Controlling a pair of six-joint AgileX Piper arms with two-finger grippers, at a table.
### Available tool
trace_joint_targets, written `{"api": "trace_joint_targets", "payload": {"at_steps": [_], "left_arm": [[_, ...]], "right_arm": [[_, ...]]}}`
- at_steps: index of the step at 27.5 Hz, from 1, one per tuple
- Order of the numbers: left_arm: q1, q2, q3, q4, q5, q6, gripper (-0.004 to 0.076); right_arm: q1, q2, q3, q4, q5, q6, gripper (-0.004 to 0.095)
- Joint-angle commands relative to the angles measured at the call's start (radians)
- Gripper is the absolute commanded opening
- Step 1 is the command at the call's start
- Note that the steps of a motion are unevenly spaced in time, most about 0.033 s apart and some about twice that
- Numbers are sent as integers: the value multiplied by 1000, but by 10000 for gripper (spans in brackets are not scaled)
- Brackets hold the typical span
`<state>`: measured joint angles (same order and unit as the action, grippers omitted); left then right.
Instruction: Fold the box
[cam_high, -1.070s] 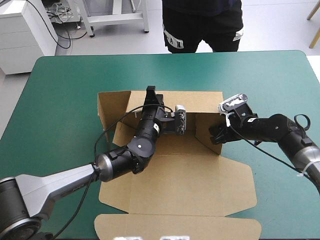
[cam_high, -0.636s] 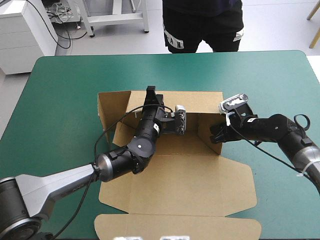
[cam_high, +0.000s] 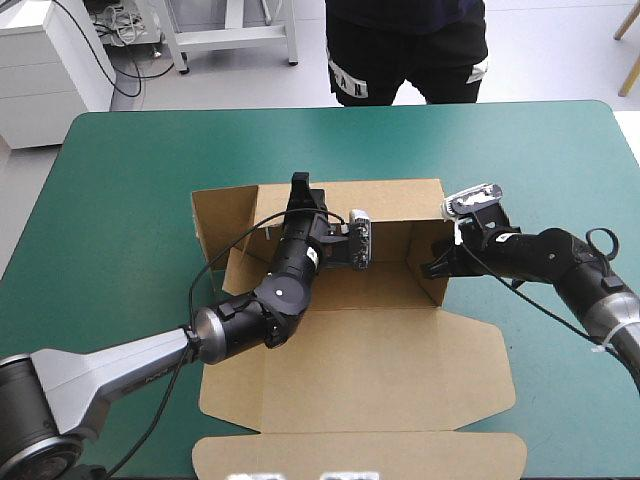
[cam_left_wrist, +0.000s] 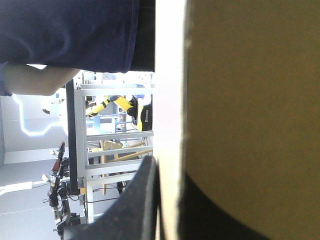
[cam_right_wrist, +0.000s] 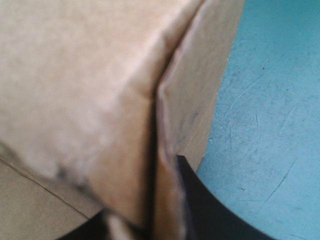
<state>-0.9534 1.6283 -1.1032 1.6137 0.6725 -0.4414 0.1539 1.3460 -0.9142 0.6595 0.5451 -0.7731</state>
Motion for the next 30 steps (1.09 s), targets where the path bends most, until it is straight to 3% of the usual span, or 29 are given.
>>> {"api": "trace_joint_targets", "payload": {"at_steps": [1,5,6,13,20,24,26,28,30], "left_arm": [[-6,-39,-19,-6,9,-9,86],[-6,-39,-19,-4,9,-18,349],[-6,-39,-19,2,9,-18,374],[-68,-63,-19,94,16,-82,368],[-204,-105,-19,95,94,-102,365],[-302,-152,-19,95,177,-120,305],[-337,-180,-19,94,197,-122,200],[-351,-218,-19,84,199,-122,33],[-349,-252,-19,72,199,-122,6]], "right_arm": [[0,-29,-23,3,1,59,0],[0,-27,-25,-55,-5,153,0],[0,-27,-27,-72,-7,170,0],[0,-25,-54,-175,-9,284,0],[0,-25,-185,-319,102,424,0],[0,-25,-259,-427,213,508,0],[0,-25,-285,-441,262,524,0],[0,-21,-309,-442,312,534,0],[0,-10,-329,-444,371,552,0]]}}
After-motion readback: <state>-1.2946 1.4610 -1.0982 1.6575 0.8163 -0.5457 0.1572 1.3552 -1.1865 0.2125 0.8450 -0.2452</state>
